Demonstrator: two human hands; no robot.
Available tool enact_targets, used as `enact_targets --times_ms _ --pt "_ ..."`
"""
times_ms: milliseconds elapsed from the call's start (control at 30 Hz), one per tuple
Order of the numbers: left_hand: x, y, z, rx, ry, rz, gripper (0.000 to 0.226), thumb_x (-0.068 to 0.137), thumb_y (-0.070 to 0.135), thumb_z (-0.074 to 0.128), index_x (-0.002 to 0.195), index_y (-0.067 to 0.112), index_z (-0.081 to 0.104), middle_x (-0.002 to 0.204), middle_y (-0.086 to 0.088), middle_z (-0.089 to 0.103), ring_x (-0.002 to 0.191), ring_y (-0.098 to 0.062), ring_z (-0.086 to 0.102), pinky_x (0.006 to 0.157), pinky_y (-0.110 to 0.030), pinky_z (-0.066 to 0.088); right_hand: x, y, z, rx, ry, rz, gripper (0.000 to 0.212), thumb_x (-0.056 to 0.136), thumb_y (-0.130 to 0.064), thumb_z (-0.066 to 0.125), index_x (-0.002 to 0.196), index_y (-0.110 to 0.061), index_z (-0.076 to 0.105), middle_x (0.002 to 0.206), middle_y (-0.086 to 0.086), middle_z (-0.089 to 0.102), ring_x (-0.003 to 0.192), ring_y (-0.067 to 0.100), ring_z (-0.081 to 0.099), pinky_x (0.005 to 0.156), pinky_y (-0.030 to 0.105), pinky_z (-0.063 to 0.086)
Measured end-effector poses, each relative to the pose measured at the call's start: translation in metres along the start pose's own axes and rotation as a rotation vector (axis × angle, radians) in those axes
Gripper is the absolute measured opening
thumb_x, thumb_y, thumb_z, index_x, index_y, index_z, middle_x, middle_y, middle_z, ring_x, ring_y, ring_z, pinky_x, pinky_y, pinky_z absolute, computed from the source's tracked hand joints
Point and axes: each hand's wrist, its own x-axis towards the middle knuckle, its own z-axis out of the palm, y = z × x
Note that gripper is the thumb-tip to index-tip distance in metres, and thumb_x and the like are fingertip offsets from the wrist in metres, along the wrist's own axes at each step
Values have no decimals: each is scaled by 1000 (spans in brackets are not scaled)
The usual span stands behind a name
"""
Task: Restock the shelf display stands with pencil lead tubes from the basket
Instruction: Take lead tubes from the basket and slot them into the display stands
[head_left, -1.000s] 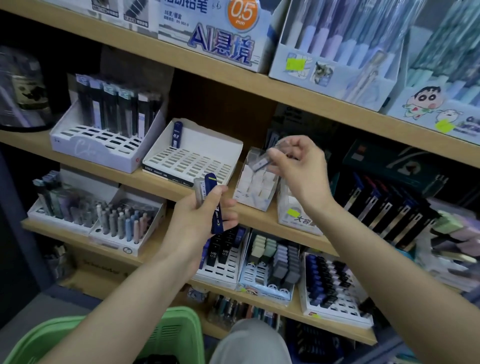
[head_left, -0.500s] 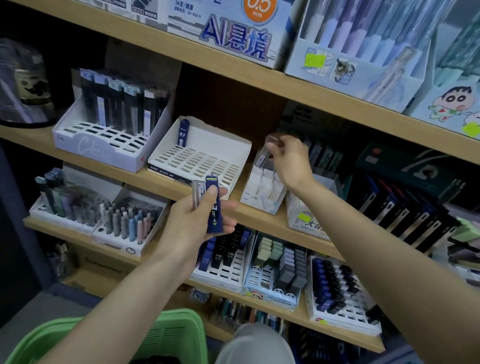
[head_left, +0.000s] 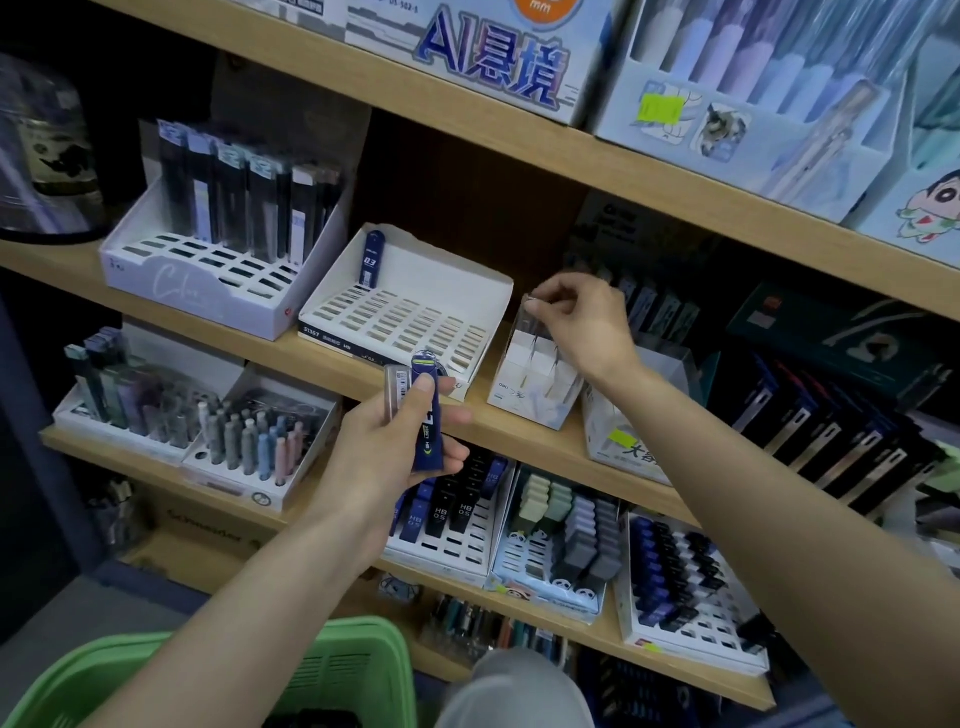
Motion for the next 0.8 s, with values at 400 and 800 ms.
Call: enact_targets --times_ms 400,800 --pt "-6 0 -3 13 -140 -28 26 100 12 39 118 13 58 93 2 74 66 -10 67 61 -17 53 -30 -25 -4 -52 31 -170 10 94 -19 56 101 -14 61 79 -8 52 73 1 47 70 17 42" --pt "-28 6 -25 156 -197 49 25 99 13 39 116 9 57 87 -6 73 60 -15 65 54 -23 53 -91 -80 -15 526 -501 67 3 90 -12 61 89 -15 63 83 5 63 62 3 57 58 17 50"
